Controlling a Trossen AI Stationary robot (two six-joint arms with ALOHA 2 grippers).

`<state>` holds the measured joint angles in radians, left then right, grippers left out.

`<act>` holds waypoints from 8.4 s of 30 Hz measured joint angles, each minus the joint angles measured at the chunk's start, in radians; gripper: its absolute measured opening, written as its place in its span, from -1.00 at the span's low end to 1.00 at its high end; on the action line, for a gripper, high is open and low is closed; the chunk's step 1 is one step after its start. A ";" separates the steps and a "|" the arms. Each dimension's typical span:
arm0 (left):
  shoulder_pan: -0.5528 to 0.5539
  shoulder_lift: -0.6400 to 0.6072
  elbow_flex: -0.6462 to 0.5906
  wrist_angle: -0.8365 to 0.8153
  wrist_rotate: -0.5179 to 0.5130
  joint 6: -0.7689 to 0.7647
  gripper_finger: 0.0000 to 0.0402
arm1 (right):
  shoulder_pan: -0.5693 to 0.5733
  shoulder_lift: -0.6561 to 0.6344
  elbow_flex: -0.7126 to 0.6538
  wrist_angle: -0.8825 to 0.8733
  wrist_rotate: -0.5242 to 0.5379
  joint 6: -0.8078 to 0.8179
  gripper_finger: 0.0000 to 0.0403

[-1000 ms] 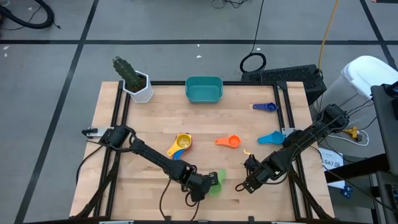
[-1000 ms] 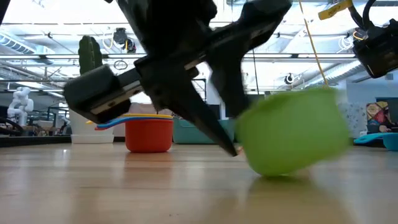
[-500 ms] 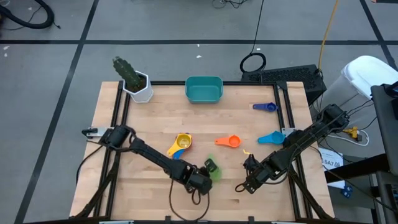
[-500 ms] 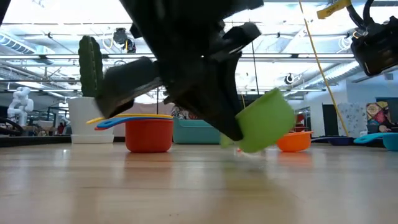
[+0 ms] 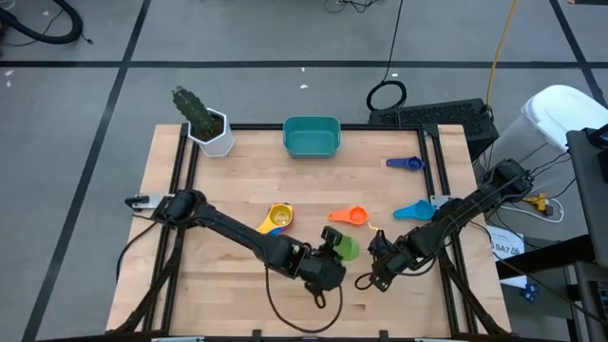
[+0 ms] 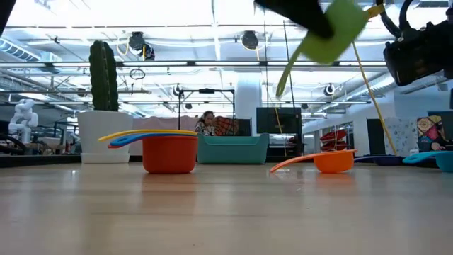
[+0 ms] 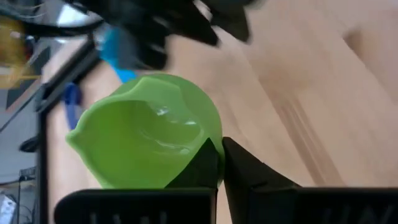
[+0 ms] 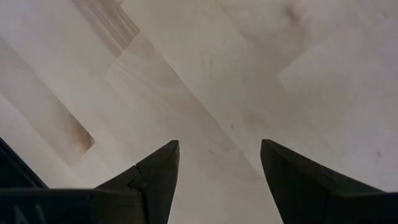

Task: Nest measuring cups in basket
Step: Stack the green measuring cup on the yellow measuring cup

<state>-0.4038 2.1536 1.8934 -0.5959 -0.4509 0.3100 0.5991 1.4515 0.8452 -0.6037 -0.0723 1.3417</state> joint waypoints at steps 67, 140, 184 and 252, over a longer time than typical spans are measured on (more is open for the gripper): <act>0.151 0.003 0.155 -0.299 0.632 -0.128 -0.96 | -0.028 -0.003 0.187 0.267 0.510 -1.173 -0.73; 0.150 -0.010 0.019 -0.371 0.163 0.325 0.66 | 0.077 0.000 0.184 0.171 0.491 -0.963 -1.00; 0.106 -0.011 0.018 -0.167 0.141 0.213 -0.96 | 0.077 -0.001 0.211 0.157 0.518 -0.950 -1.00; -0.193 -0.779 -0.775 -0.793 -0.367 -1.395 -0.98 | 0.050 -0.005 0.106 -0.344 0.396 -0.495 0.00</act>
<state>-0.5970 1.3749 1.1182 -1.3894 -0.8176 -1.0848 0.6488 1.4465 0.9513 -0.9474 0.3236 0.8465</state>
